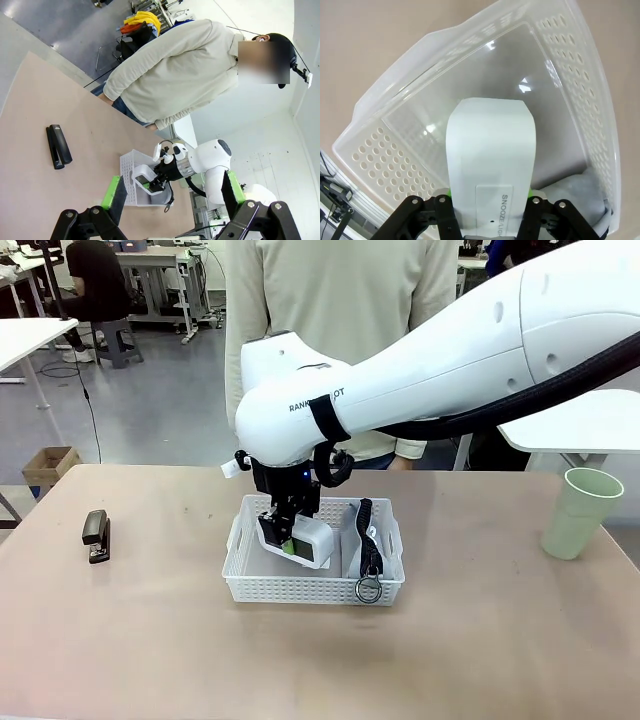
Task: Efficiently arrange items inside the basket to fit them all.
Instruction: Pick up the Digital clock and place it inside the Organizing basket.
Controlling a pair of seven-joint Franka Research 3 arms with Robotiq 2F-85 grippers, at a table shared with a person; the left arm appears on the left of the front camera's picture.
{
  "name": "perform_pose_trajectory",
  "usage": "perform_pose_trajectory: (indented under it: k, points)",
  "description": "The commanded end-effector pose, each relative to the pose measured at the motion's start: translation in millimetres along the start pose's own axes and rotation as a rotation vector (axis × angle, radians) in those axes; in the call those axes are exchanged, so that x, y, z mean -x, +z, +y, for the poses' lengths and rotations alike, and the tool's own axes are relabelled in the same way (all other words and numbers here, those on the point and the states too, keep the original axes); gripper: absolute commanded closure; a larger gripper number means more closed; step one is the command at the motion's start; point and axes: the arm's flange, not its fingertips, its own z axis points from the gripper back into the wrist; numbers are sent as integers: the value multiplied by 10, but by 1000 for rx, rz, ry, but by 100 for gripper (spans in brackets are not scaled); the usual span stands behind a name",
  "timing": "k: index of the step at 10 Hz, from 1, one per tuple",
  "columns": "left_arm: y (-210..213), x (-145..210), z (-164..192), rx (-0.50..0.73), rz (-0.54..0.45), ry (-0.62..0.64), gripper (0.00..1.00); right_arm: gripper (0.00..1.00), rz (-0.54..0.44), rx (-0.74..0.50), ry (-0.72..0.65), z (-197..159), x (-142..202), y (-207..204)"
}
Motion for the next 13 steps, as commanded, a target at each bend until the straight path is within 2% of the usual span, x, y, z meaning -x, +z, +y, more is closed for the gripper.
perform_pose_trajectory:
  k: [1, 5, 6, 7, 9, 11, 13]
  points:
    - [-12, 6, -8, 14, -7, -19, 0, 50, -16, -12, 27, -43, 36, -34]
    - [-12, 6, -8, 14, -7, -19, 0, 50, 3, -11, 36, -99, -29, -163]
    - [-12, 6, -8, 14, -7, -19, 0, 39, 6, -5, 26, -107, -36, -159]
    - [-12, 6, -8, 14, -7, -19, 0, 0, 8, 22, 35, -103, -48, -163]
    - [-12, 6, -8, 14, -7, -19, 0, 0, 10, 11, 41, -113, -47, -149]
    - [-12, 6, -8, 14, -7, -19, 0, 0, -47, -4, 47, -162, 39, -1]
    - [-12, 6, -8, 14, -7, -19, 0, 0, -141, 0, 36, -225, 319, 356]
